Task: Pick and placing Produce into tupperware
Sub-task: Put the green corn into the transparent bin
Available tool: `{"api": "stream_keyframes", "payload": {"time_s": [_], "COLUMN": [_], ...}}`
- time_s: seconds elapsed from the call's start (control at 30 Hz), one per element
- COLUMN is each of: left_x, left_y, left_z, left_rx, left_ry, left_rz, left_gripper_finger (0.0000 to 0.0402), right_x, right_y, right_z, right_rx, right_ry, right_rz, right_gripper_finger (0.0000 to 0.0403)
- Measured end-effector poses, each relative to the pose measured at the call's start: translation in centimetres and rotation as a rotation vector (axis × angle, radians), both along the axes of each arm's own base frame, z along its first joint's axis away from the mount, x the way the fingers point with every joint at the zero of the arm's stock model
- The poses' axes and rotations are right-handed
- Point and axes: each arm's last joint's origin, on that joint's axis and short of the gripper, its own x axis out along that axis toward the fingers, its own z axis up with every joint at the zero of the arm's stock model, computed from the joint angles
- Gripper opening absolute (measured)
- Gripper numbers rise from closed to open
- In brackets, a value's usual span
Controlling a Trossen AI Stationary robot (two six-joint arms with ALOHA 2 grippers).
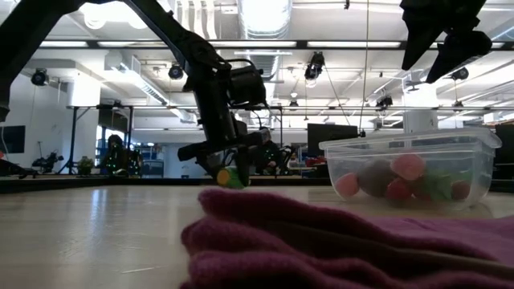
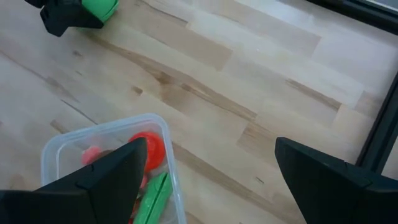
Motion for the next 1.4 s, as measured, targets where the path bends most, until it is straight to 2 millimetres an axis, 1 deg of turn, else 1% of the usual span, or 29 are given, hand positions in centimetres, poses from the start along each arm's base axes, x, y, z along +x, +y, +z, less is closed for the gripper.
{"api": "stream_keyframes", "payload": {"time_s": [0.07,0.17,0.27,0.37,0.43,0.5,0.57,0.63,0.7,0.77,0.83,0.87,0.93,1.03,1.13,1.23,1.33,1.4], "left_x": [0.0,0.1,0.6,1.5,2.4,3.7,4.9,6.0,6.8,7.3,7.9,8.0,8.4,8.9,9.5,10.2,10.8,11.0], "left_y": [0.0,0.0,0.0,-0.1,-0.5,-1.4,-2.6,-4.1,-5.5,-6.5,-7.0,-7.2,-7.6,-8.2,-9.2,-10.5,-11.7,-12.3], "left_z": [0.0,0.1,0.8,2.4,4.0,6.1,8.4,10.2,11.2,11.8,11.7,11.4,10.4,9.1,8.8,8.0,6.8,6.5], "left_rx": [0.0,-0.002,-0.046,-0.062,-0.026,0.034,0.091,0.138,0.183,0.208,0.223,0.214,0.185,0.088,0.06,0.054,0.004,-0.032], "left_ry": [-0.001,-0.006,-0.049,-0.118,-0.182,-0.288,-0.425,-0.544,-0.616,-0.67,-0.705,-0.695,-0.68,-0.674,-0.69,-0.711,-0.706,-0.712], "left_rz": [0.0,-0.001,-0.026,-0.08,-0.183,-0.346,-0.531,-0.676,-0.757,-0.785,-0.794,-0.792,-0.787,-0.765,-0.796,-0.824,-0.819,-0.811], "left_gripper_finger": [0.0189,0.0185,0.0199,0.0215,0.0216,0.0213,0.0207,0.0203,0.0202,0.0202,0.0202,0.0201,0.0201,0.0201,0.0201,0.0201,0.0201,0.0201], "right_x": [0.0,0.0,0.0,0.0,0.0,-0.1,-0.1,-0.1,-0.2,-0.4,-0.7,-0.9,-1.4,-2.1,-2.6,-3.0,-3.1,-3.1], "right_y": [0.0,0.0,0.0,0.0,0.0,0.0,0.0,0.0,-0.1,-0.3,-0.4,-0.6,-0.8,-1.0,-1.0,-1.0,-1.0,-1.0], "right_z": [0.0,0.0,0.0,0.0,0.0,0.0,0.0,0.0,0.0,0.1,0.2,0.3,0.4,0.6,0.8,0.9,1.0,0.9], "right_rx": [0.0,0.002,0.006,0.01,0.012,0.014,0.014,0.014,0.018,0.02,0.02,0.019,0.016,0.031,0.043,0.051,0.052,0.053], "right_ry": [0.0,-0.002,-0.005,-0.009,-0.009,-0.008,-0.007,-0.004,-0.004,-0.01,-0.016,-0.019,-0.015,-0.018,-0.028,-0.042,-0.044,-0.042], "right_rz": [0.0,-0.004,-0.01,-0.019,-0.025,-0.027,-0.027,-0.027,-0.028,-0.035,-0.041,-0.047,-0.055,-0.057,-0.055,-0.052,-0.052,-0.051], "right_gripper_finger": [0.0345,0.0345,0.0345,0.0345,0.0345,0.0345,0.0345,0.0345,0.0345,0.0345,0.0345,0.0345,0.0345,0.0345,0.0345,0.0345,0.0345,0.0345]}}
